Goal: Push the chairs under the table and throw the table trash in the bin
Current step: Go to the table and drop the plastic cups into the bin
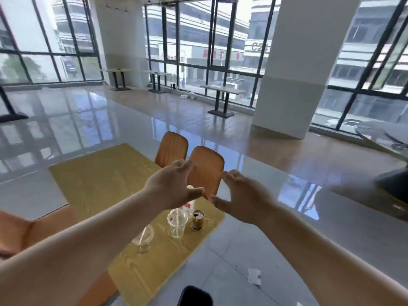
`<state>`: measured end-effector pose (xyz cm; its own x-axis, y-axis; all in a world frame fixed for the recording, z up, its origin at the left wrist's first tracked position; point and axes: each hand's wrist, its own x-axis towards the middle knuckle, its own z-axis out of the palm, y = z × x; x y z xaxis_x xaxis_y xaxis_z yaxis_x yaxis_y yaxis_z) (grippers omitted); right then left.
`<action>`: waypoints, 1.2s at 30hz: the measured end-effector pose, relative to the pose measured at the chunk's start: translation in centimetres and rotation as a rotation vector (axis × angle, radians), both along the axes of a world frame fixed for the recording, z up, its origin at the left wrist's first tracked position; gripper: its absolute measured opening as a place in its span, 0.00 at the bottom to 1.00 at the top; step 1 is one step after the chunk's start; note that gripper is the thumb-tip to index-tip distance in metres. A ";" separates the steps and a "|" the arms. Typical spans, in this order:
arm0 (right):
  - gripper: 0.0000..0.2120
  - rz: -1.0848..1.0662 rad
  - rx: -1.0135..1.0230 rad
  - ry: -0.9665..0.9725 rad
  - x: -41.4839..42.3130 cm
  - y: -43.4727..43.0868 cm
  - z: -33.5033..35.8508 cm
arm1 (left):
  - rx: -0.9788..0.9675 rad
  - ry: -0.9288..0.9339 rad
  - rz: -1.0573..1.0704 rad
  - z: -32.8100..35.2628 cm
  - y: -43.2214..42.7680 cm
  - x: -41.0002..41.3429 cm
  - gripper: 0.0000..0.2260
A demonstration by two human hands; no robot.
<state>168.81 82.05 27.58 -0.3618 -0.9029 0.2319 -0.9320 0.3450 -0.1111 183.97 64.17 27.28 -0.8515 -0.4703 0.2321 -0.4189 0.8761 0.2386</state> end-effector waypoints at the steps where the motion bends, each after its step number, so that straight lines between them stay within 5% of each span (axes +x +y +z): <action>1: 0.34 0.049 0.014 -0.005 -0.1 -2.0 -0.3 | 0.014 0.006 0.036 -0.7 -1.5 0.5 0.39; 14: 0.37 0.476 0.109 -0.060 -2.3 -19.4 -8.0 | 0.191 -0.047 0.551 -11.5 -8.3 5.4 0.37; 22: 0.40 0.656 0.136 -0.457 -2.4 -25.1 -20.6 | 0.261 -0.106 0.936 -21.1 -5.1 6.0 0.41; 36: 0.53 0.474 0.220 -0.604 2.8 -29.5 -40.5 | 0.327 -0.073 1.105 -43.4 -5.5 7.3 0.38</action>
<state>171.57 52.59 -12.94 0.0657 -0.9943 -0.0837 -0.7852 0.0002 -0.6192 191.28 58.65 -16.10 0.0560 -0.9959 -0.0709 -0.9410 -0.0764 0.3297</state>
